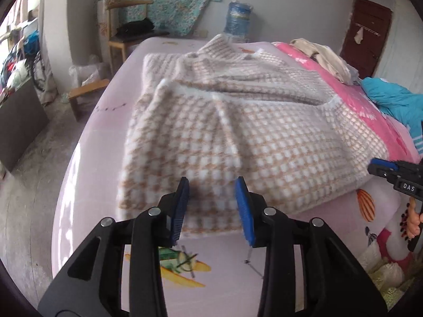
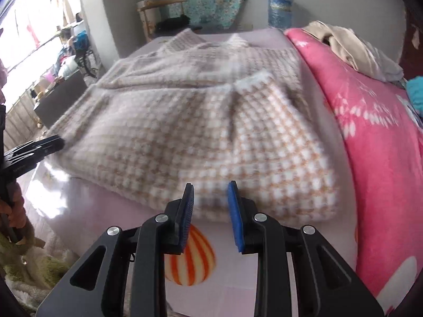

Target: Fold large clothes

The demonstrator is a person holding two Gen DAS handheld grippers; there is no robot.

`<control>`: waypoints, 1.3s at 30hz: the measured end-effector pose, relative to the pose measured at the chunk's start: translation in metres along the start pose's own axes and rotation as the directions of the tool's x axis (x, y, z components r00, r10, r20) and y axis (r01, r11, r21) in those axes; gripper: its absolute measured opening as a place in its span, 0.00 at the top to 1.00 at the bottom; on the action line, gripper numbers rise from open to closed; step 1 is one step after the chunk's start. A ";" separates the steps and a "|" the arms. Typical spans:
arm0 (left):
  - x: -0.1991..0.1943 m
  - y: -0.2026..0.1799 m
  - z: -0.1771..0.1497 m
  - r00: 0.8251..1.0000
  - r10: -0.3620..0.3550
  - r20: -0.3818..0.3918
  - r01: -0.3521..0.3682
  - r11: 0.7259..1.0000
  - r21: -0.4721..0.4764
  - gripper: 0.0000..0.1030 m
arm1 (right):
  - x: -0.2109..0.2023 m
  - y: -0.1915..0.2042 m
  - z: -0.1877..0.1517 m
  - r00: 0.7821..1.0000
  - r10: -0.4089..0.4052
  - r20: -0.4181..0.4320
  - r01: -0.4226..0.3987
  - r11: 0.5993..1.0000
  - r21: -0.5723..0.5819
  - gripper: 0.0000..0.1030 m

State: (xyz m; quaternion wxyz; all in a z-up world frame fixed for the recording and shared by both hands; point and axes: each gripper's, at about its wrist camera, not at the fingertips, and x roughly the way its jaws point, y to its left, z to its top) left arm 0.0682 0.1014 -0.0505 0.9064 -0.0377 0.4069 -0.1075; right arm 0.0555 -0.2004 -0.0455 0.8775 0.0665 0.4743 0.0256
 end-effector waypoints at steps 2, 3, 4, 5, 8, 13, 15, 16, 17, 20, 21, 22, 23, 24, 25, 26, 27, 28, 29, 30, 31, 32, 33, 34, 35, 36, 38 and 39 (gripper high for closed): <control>0.007 0.014 -0.002 0.999 -0.047 -0.003 0.047 0.997 -0.064 0.64 | 0.004 -0.006 -0.002 1.000 0.026 0.007 -0.026 0.999 0.022 0.74; 0.004 0.013 0.001 0.999 -0.048 -0.001 0.048 0.997 -0.067 0.65 | 0.000 -0.002 0.001 1.000 0.012 -0.002 -0.012 1.000 -0.003 0.74; 0.001 0.011 0.004 0.999 -0.045 -0.002 0.045 0.997 -0.060 0.62 | -0.006 0.000 0.004 1.000 -0.002 0.005 0.002 1.000 -0.024 0.74; -0.005 0.010 0.006 0.999 -0.044 0.015 0.045 0.998 -0.053 0.59 | -0.016 -0.001 0.007 0.999 -0.018 0.036 0.019 0.999 -0.033 0.74; -0.011 0.017 0.006 0.998 -0.012 0.054 0.015 0.998 -0.058 0.44 | -0.029 -0.025 0.011 0.992 -0.088 0.094 0.084 0.995 0.046 0.72; 0.002 0.023 0.009 1.000 0.017 0.003 -0.017 0.997 -0.080 0.44 | -0.008 -0.053 0.010 0.997 -0.074 0.012 0.071 0.983 0.172 0.74; -0.006 0.021 0.016 0.999 0.012 0.029 -0.010 0.997 -0.082 0.44 | -0.022 -0.045 0.021 0.996 -0.075 0.045 0.067 0.984 0.164 0.72; -0.009 0.019 0.021 0.999 0.008 0.050 -0.004 0.997 -0.077 0.44 | -0.027 -0.043 0.027 0.996 -0.063 0.064 0.051 0.985 0.164 0.71; -0.010 0.016 0.027 0.998 0.010 0.063 -0.006 0.998 -0.061 0.43 | -0.030 -0.039 0.037 0.995 -0.047 0.087 0.033 0.987 0.156 0.70; 0.001 0.001 0.050 0.997 -0.009 0.075 0.010 1.000 -0.010 0.42 | -0.019 -0.018 0.068 0.993 0.033 0.114 -0.045 0.994 0.103 0.56; 0.007 -0.006 0.057 0.997 -0.026 0.074 0.025 1.000 0.007 0.42 | -0.011 -0.008 0.077 0.992 0.065 0.110 -0.074 0.994 0.079 0.56; 0.013 -0.015 0.065 0.996 -0.043 0.075 0.041 0.999 0.029 0.42 | -0.002 0.004 0.086 0.989 0.101 0.106 -0.107 0.993 0.054 0.56; 0.021 -0.025 0.071 0.996 -0.055 0.071 0.052 0.997 0.054 0.42 | 0.007 0.015 0.092 0.988 0.122 0.098 -0.126 0.991 0.035 0.56; 0.030 -0.034 0.075 0.996 -0.059 0.060 0.054 0.996 0.073 0.42 | 0.017 0.025 0.099 0.987 0.135 0.088 -0.137 0.990 0.016 0.56; 0.041 -0.042 0.078 0.998 -0.054 0.040 0.050 0.995 0.090 0.42 | 0.028 0.034 0.103 0.985 0.153 0.075 -0.153 0.988 -0.001 0.56; 0.052 -0.048 0.081 0.999 -0.039 0.018 0.037 0.994 0.098 0.42 | 0.043 0.040 0.108 0.984 0.172 0.047 -0.172 0.985 -0.005 0.56; 0.064 -0.051 0.081 1.000 -0.022 -0.009 0.023 0.995 0.100 0.42 | 0.060 0.043 0.110 0.985 0.171 0.005 -0.171 0.985 -0.001 0.56; 0.075 -0.052 0.080 0.999 0.002 -0.036 0.001 0.995 0.098 0.41 | 0.075 0.045 0.111 0.985 0.169 -0.032 -0.169 0.986 0.009 0.56; 0.083 -0.051 0.080 0.999 0.015 -0.052 -0.010 0.996 0.092 0.40 | 0.078 0.044 0.113 0.983 0.182 -0.011 -0.182 0.983 0.016 0.56; 0.082 -0.050 0.080 0.999 0.008 -0.041 -0.004 0.996 0.090 0.40 | 0.078 0.045 0.114 0.983 0.179 -0.030 -0.179 0.984 0.012 0.56; 0.080 -0.049 0.082 0.999 0.000 -0.048 0.004 0.996 0.088 0.40 | 0.073 0.044 0.118 0.983 0.181 -0.035 -0.180 0.983 0.027 0.56; 0.076 -0.047 0.083 0.999 -0.015 -0.048 0.018 0.997 0.080 0.40 | 0.067 0.041 0.120 0.983 0.184 -0.020 -0.183 0.982 0.044 0.56; 0.070 -0.043 0.085 0.999 -0.024 -0.027 0.026 0.997 0.068 0.40 | 0.062 0.038 0.122 0.983 0.181 0.001 -0.181 0.982 0.049 0.56; 0.066 -0.038 0.087 1.000 -0.019 -0.004 0.019 0.998 0.059 0.40 | 0.057 0.034 0.123 0.987 0.160 0.023 -0.161 0.985 0.055 0.56; 0.065 -0.032 0.089 1.000 0.002 0.004 -0.002 0.999 0.048 0.40 | 0.055 0.027 0.124 0.991 0.126 0.043 -0.128 0.989 0.068 0.56; 0.068 -0.024 0.091 1.000 0.031 -0.002 -0.030 0.999 0.029 0.40 | 0.060 0.020 0.124 0.995 0.092 0.045 -0.096 0.991 0.088 0.56; 0.083 -0.007 0.094 0.996 0.070 -0.053 -0.072 0.997 -0.025 0.40 | 0.082 0.001 0.125 0.997 0.080 0.000 -0.080 0.989 0.127 0.56; 0.085 -0.001 0.096 0.998 0.043 -0.044 -0.045 0.998 -0.051 0.40 | 0.082 -0.002 0.125 0.995 0.097 0.024 -0.099 0.986 0.133 0.57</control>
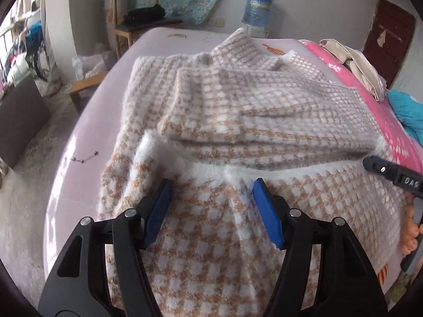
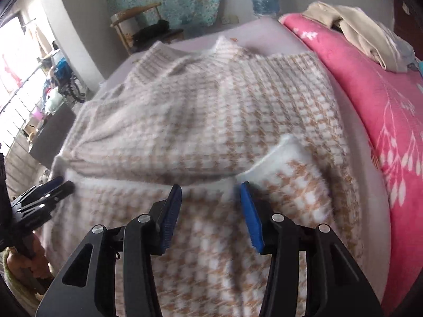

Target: Fold large clothes

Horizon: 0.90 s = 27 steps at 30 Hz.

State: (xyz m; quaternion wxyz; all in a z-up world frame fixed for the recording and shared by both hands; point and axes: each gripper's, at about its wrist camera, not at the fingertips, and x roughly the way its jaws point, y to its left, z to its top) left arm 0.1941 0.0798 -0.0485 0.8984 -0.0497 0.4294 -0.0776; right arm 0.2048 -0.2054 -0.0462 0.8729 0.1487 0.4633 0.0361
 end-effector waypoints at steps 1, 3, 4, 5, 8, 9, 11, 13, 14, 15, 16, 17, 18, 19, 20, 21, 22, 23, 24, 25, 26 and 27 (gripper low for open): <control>-0.002 0.002 0.002 1.000 -0.012 0.002 0.012 1.000 -0.011 0.40 | -0.001 0.001 0.001 1.000 -0.005 -0.016 0.004 1.000 -0.007 0.58; -0.008 0.005 0.005 1.000 -0.027 0.001 0.027 0.999 -0.023 0.40 | -0.015 0.001 0.002 1.000 -0.024 0.006 0.024 1.000 -0.001 0.58; -0.015 0.008 0.006 0.999 -0.038 0.025 0.039 0.999 -0.033 0.40 | -0.024 -0.001 0.001 0.999 -0.038 0.031 0.039 0.999 -0.005 0.58; -0.021 0.012 0.005 0.998 -0.033 0.044 0.035 0.999 -0.041 0.40 | -0.032 -0.005 0.000 0.996 -0.071 0.056 0.071 0.997 -0.001 0.58; -0.018 0.031 0.001 1.000 0.001 0.023 0.001 0.996 -0.089 0.41 | -0.037 -0.033 -0.009 0.989 -0.142 0.051 0.138 0.988 0.070 0.57; -0.014 0.036 -0.002 1.000 -0.008 0.013 0.009 0.995 -0.100 0.42 | -0.029 -0.045 -0.012 0.991 -0.131 0.018 0.128 0.987 0.099 0.58; -0.014 0.035 -0.001 1.000 -0.001 0.030 0.004 0.997 -0.079 0.42 | -0.031 -0.049 -0.013 0.993 -0.113 0.035 0.109 0.989 0.103 0.59; -0.017 0.032 0.001 1.000 0.001 0.022 0.001 0.996 -0.084 0.42 | -0.040 -0.045 -0.011 0.993 -0.114 0.038 0.108 0.987 0.122 0.59; -0.022 0.032 0.001 1.000 -0.013 0.028 0.016 0.995 -0.095 0.42 | -0.046 -0.041 -0.011 0.994 -0.096 0.047 0.090 0.989 0.119 0.59; -0.029 0.031 0.001 0.999 -0.026 0.044 0.030 0.995 -0.098 0.42 | -0.053 -0.035 -0.012 0.995 -0.076 0.059 0.070 0.992 0.103 0.59; -0.037 0.030 -0.001 0.998 -0.031 0.062 0.036 0.995 -0.089 0.42 | -0.059 -0.028 -0.015 0.996 -0.051 0.069 0.046 0.996 0.082 0.58; -0.045 0.028 -0.004 0.996 -0.040 0.079 0.046 0.996 -0.074 0.42 | -0.065 -0.020 -0.020 0.997 -0.020 0.069 0.016 0.998 0.057 0.56; -0.052 0.025 -0.009 0.994 -0.057 0.091 0.062 0.997 -0.055 0.42 | -0.068 -0.011 -0.026 0.998 0.014 0.060 -0.016 0.999 0.028 0.52; -0.056 0.021 -0.014 0.993 -0.070 0.091 0.073 0.997 -0.033 0.42 | -0.069 -0.002 -0.031 0.998 0.040 0.048 -0.040 0.999 0.000 0.49; -0.057 0.018 -0.021 0.994 -0.072 0.079 0.073 0.997 -0.014 0.42 | -0.069 0.008 -0.038 0.998 0.060 0.031 -0.059 0.998 -0.033 0.48; -0.056 0.014 -0.027 0.996 -0.067 0.063 0.067 0.998 0.001 0.41 | -0.068 0.017 -0.045 0.997 0.080 0.017 -0.079 0.995 -0.064 0.47; -0.052 0.012 -0.034 0.998 -0.056 0.040 0.056 0.998 0.014 0.41 | -0.066 0.024 -0.050 0.995 0.097 0.009 -0.096 0.991 -0.090 0.46; -0.046 0.012 -0.040 0.999 -0.031 0.018 0.030 0.999 0.019 0.41 | -0.061 0.031 -0.056 0.995 0.100 -0.003 -0.100 0.988 -0.117 0.45; -0.041 0.013 -0.045 1.000 -0.010 0.002 0.010 1.000 0.017 0.41 | -0.053 0.036 -0.061 0.996 0.083 -0.024 -0.085 0.987 -0.135 0.43; -0.041 0.014 -0.047 1.000 -0.011 0.024 0.010 1.000 0.018 0.41 | -0.043 0.037 -0.065 0.997 0.057 -0.058 -0.065 0.987 -0.144 0.42; -0.042 0.015 -0.048 0.999 -0.009 0.034 0.009 1.000 0.017 0.41 | -0.037 0.037 -0.068 0.996 0.043 -0.073 -0.052 0.989 -0.138 0.42; -0.042 0.015 -0.047 1.000 -0.006 0.029 0.006 1.000 0.012 0.41 | -0.039 0.038 -0.067 0.997 0.040 -0.064 -0.048 0.990 -0.134 0.41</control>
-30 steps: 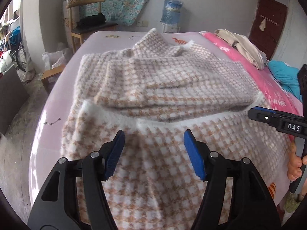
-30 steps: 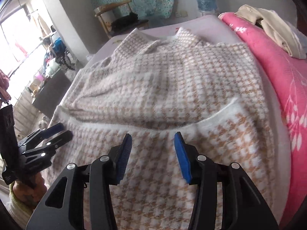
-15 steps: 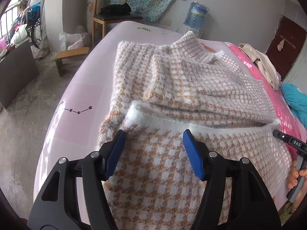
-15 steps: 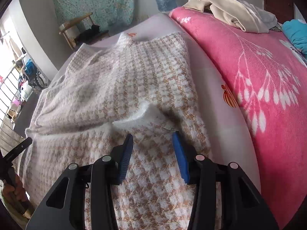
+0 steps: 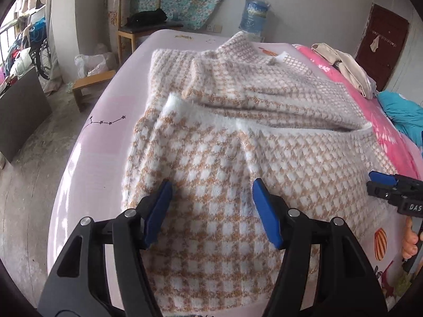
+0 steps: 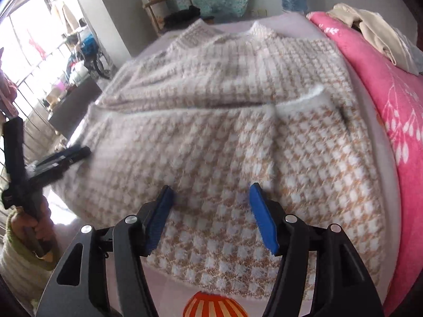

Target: Fold large clothes

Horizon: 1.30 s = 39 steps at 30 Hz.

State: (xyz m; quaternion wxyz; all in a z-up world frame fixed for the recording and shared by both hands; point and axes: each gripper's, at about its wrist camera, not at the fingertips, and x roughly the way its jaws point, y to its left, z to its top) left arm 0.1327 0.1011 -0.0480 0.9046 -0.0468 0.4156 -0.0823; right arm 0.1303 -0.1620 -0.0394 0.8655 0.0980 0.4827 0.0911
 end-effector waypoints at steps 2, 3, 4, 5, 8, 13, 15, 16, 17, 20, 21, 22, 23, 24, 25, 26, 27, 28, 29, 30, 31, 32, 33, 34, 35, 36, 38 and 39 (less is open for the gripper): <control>-0.005 0.001 0.003 1.000 -0.002 0.003 0.002 1.000 -0.018 0.41 | -0.009 0.007 0.004 1.000 -0.028 -0.001 0.028 1.000 -0.012 0.41; -0.010 0.001 0.003 1.000 -0.007 0.015 0.007 1.000 -0.016 0.41 | -0.017 0.012 0.004 0.999 -0.026 0.024 0.027 0.999 -0.033 0.41; -0.013 0.000 0.003 1.000 -0.005 0.025 0.005 1.000 -0.008 0.41 | -0.024 0.018 0.004 0.999 -0.013 0.044 0.016 0.998 -0.060 0.41; -0.014 -0.001 0.003 1.000 0.006 0.026 -0.006 1.000 0.001 0.41 | -0.029 0.027 0.003 0.998 0.007 0.062 -0.002 0.996 -0.090 0.41; -0.005 0.001 0.000 0.999 0.035 -0.015 -0.035 0.999 -0.008 0.41 | -0.027 0.050 -0.005 0.997 0.042 0.064 -0.031 0.984 -0.174 0.40; -0.001 -0.002 -0.002 0.998 0.058 -0.019 -0.058 0.998 0.009 0.40 | 0.003 0.067 -0.021 0.999 -0.048 0.003 0.047 0.973 -0.227 0.35; 0.000 -0.003 -0.003 0.998 0.064 -0.018 -0.063 0.998 0.020 0.39 | 0.001 0.066 -0.018 0.999 -0.047 -0.014 0.043 0.977 -0.211 0.34; 0.000 -0.003 -0.004 0.998 0.065 -0.017 -0.065 0.998 0.025 0.39 | 0.000 0.065 -0.017 0.999 -0.046 -0.020 0.041 0.978 -0.206 0.34; 0.000 -0.003 -0.004 0.998 0.065 -0.017 -0.064 0.998 0.027 0.39 | 0.000 0.065 -0.017 0.999 -0.048 -0.024 0.042 0.978 -0.203 0.34; 0.000 -0.003 -0.004 0.998 0.066 -0.020 -0.065 0.997 0.029 0.39 | -0.002 0.067 -0.019 0.998 -0.064 -0.025 0.058 0.977 -0.205 0.34; 0.001 -0.004 -0.004 0.997 0.069 -0.023 -0.069 0.997 0.031 0.38 | -0.002 0.068 -0.020 0.997 -0.071 -0.024 0.064 0.977 -0.204 0.34; 0.001 -0.004 -0.004 0.997 0.074 -0.027 -0.073 0.997 0.033 0.38 | -0.001 0.069 -0.021 0.997 -0.076 -0.024 0.070 0.977 -0.201 0.34; 0.002 -0.005 -0.003 0.996 0.079 -0.031 -0.078 0.996 0.036 0.38 | -0.001 0.069 -0.021 0.996 -0.082 -0.024 0.075 0.978 -0.195 0.33; 0.002 -0.006 -0.003 0.996 0.085 -0.037 -0.084 0.996 0.039 0.38 | 0.000 0.069 -0.020 0.996 -0.086 -0.027 0.079 0.979 -0.189 0.32; 0.003 -0.007 -0.002 0.995 0.092 -0.043 -0.090 0.995 0.043 0.38 | 0.000 0.068 -0.019 0.996 -0.088 -0.033 0.081 0.980 -0.182 0.31; 0.004 -0.008 -0.001 0.994 0.101 -0.050 -0.098 0.994 0.047 0.37 | -0.001 0.068 -0.018 0.995 -0.086 -0.042 0.078 0.981 -0.177 0.31; 0.005 -0.010 -0.001 0.992 0.110 -0.058 -0.107 0.993 0.053 0.37 | -0.003 0.067 -0.016 0.995 -0.084 -0.045 0.075 0.982 -0.172 0.31; 0.006 -0.011 0.000 0.990 0.122 -0.067 -0.119 0.991 0.058 0.36 | -0.007 0.067 -0.014 0.996 -0.077 -0.036 0.070 0.983 -0.169 0.31; 0.007 -0.013 0.001 0.988 0.133 -0.076 -0.129 0.990 0.061 0.36 | -0.012 0.067 -0.012 0.998 -0.066 -0.019 0.062 0.984 -0.170 0.31; 0.007 -0.013 0.002 0.986 0.142 -0.085 -0.137 0.989 0.061 0.35 | -0.017 0.069 -0.012 0.999 -0.051 -0.003 0.050 0.983 -0.177 0.31; 0.008 -0.014 0.003 0.984 0.148 -0.096 -0.143 0.988 0.058 0.34 | -0.021 0.071 -0.011 0.999 -0.038 0.006 0.038 0.982 -0.186 0.31; 0.009 -0.014 0.004 0.983 0.154 -0.105 -0.148 0.987 0.057 0.33 | -0.022 0.073 -0.011 1.000 -0.024 0.008 0.025 0.980 -0.196 0.31; 0.009 -0.014 0.006 0.981 0.157 -0.112 -0.152 0.987 0.055 0.32 | -0.019 0.076 -0.013 1.000 -0.014 0.000 0.013 0.978 -0.207 0.31; 0.010 -0.015 0.006 0.980 0.158 -0.119 -0.153 0.987 0.053 0.29 | -0.014 0.077 -0.014 1.000 -0.013 -0.019 0.008 0.976 -0.217 0.31; 0.011 -0.015 0.007 0.979 0.159 -0.126 -0.154 0.987 0.051 0.28 | -0.004 0.079 -0.016 0.998 -0.031 -0.052 0.019 0.974 -0.226 0.31; 0.013 -0.017 0.009 0.978 0.163 -0.132 -0.157 0.986 0.051 0.26 | 0.004 0.079 -0.018 0.996 -0.056 -0.072 0.038 0.972 -0.233 0.30; 0.014 -0.019 0.010 0.974 0.173 -0.145 -0.167 0.985 0.053 0.24 | 0.007 0.080 -0.019 0.995 -0.073 -0.069 0.054 0.969 -0.242 0.25; 0.015 -0.019 0.011 0.973 0.177 -0.151 -0.170 0.984 0.054 0.23 | 0.007 0.079 -0.017 0.994 -0.070 -0.078 0.049 0.970 -0.239 0.25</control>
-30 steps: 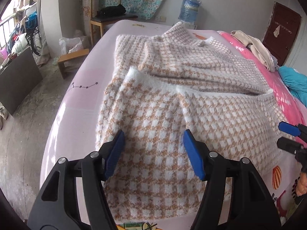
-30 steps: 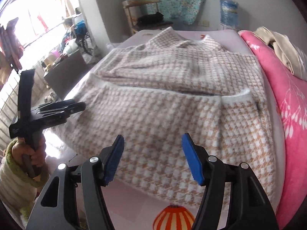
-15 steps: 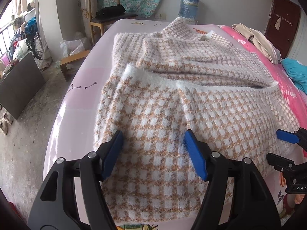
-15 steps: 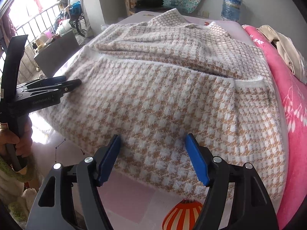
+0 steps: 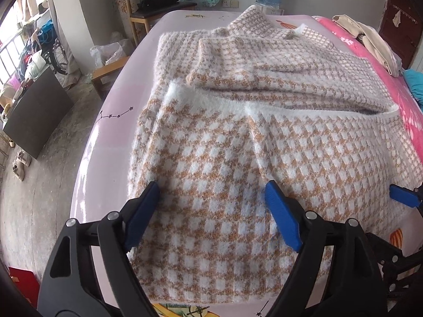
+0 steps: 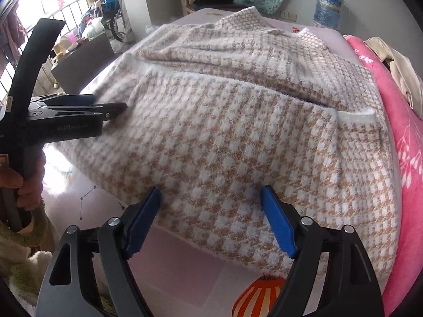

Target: Fold large clothes

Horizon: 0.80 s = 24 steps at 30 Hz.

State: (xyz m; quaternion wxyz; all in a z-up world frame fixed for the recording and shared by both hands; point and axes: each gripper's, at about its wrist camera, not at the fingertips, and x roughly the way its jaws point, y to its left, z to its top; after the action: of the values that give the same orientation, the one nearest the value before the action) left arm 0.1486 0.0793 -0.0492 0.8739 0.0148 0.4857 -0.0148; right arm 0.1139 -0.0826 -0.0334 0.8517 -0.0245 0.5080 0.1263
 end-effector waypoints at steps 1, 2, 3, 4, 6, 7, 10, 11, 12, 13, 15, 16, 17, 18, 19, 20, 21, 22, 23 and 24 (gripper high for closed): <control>0.001 -0.001 0.001 1.000 0.001 -0.006 -0.001 1.000 0.000 0.22 | 0.000 -0.002 0.001 1.000 0.009 -0.009 -0.009 1.000 0.008 0.25; 0.001 -0.001 0.001 1.000 0.000 -0.012 0.000 1.000 -0.002 0.21 | 0.000 -0.004 0.002 1.000 0.017 -0.017 -0.017 1.000 0.017 0.25; 0.002 -0.001 0.002 1.000 -0.002 -0.018 0.002 1.000 -0.002 0.20 | -0.001 -0.005 0.003 0.999 0.023 -0.024 -0.022 0.999 0.026 0.25; 0.003 -0.001 0.003 1.000 -0.002 -0.024 0.001 1.000 -0.002 0.19 | -0.003 -0.007 0.004 0.999 0.024 -0.028 -0.023 0.999 0.032 0.25; 0.004 -0.002 0.004 0.999 0.004 -0.034 -0.004 1.000 0.002 0.19 | -0.010 -0.010 0.006 1.000 0.006 -0.020 -0.005 0.999 0.043 0.25; 0.005 -0.003 0.004 0.999 0.007 -0.038 -0.007 1.000 0.004 0.19 | -0.014 -0.013 0.008 1.000 0.000 -0.015 0.001 0.999 0.053 0.25; 0.005 -0.004 0.005 0.999 0.011 -0.049 -0.010 1.000 0.005 0.18 | -0.023 -0.027 0.013 1.000 0.003 -0.001 -0.003 0.994 0.107 0.25; 0.006 -0.004 0.006 0.999 0.010 -0.052 -0.010 1.000 0.004 0.18 | -0.024 -0.032 0.014 1.000 -0.006 0.000 0.006 0.993 0.121 0.25; 0.006 -0.004 0.006 0.998 0.012 -0.055 -0.011 1.000 0.004 0.18 | -0.024 -0.036 0.016 1.000 -0.018 -0.001 0.018 0.991 0.129 0.25; 0.007 -0.005 0.007 0.998 0.014 -0.058 -0.014 1.000 0.005 0.17 | -0.023 -0.039 0.017 1.000 -0.031 -0.002 0.031 0.990 0.135 0.25; 0.008 -0.006 0.007 0.998 0.023 -0.063 -0.022 1.000 0.009 0.17 | -0.022 -0.047 0.019 0.998 -0.056 -0.006 0.057 0.987 0.150 0.25; 0.008 -0.006 0.007 0.998 0.029 -0.064 -0.028 1.000 0.013 0.16 | -0.021 -0.052 0.021 0.998 -0.063 -0.009 0.064 0.985 0.162 0.25; 0.008 -0.007 0.008 0.997 0.034 -0.065 -0.033 0.999 0.016 0.16 | -0.020 -0.056 0.022 0.998 -0.068 -0.012 0.069 0.982 0.174 0.25; 0.009 -0.008 0.008 0.997 0.039 -0.067 -0.038 0.999 0.017 0.15 | -0.020 -0.061 0.023 0.997 -0.071 -0.013 0.073 0.979 0.188 0.25; 0.009 -0.009 0.009 0.997 0.043 -0.069 -0.042 0.999 0.018 0.14 | -0.020 -0.065 0.025 0.997 -0.072 -0.012 0.073 0.977 0.201 0.25; 0.010 -0.009 0.009 0.996 0.046 -0.072 -0.044 0.999 0.022 0.14 | -0.020 -0.069 0.028 0.998 -0.066 -0.010 0.067 0.974 0.215 0.25; 0.010 -0.009 0.010 0.996 0.047 -0.073 -0.046 0.999 0.025 0.13 | -0.021 -0.074 0.032 0.998 -0.056 -0.007 0.056 0.973 0.225 0.25; 0.010 -0.009 0.010 0.996 0.046 -0.075 -0.044 0.999 0.029 0.13 | -0.022 -0.078 0.036 0.999 -0.047 -0.001 0.046 0.972 0.231 0.25; 0.010 -0.009 0.011 0.996 0.042 -0.076 -0.040 0.999 0.034 0.13 | -0.024 -0.083 0.043 0.999 -0.037 0.008 0.034 0.972 0.234 0.25; 0.009 -0.008 0.011 0.996 0.036 -0.076 -0.033 0.999 0.040 0.13 | -0.028 -0.088 0.051 0.999 -0.028 0.020 0.023 0.972 0.235 0.25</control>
State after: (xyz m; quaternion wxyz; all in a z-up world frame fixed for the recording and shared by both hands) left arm 0.1625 0.0706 -0.0511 0.8543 0.0406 0.5182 -0.0087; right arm 0.1667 -0.1638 0.0079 0.8561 0.0712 0.5089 0.0549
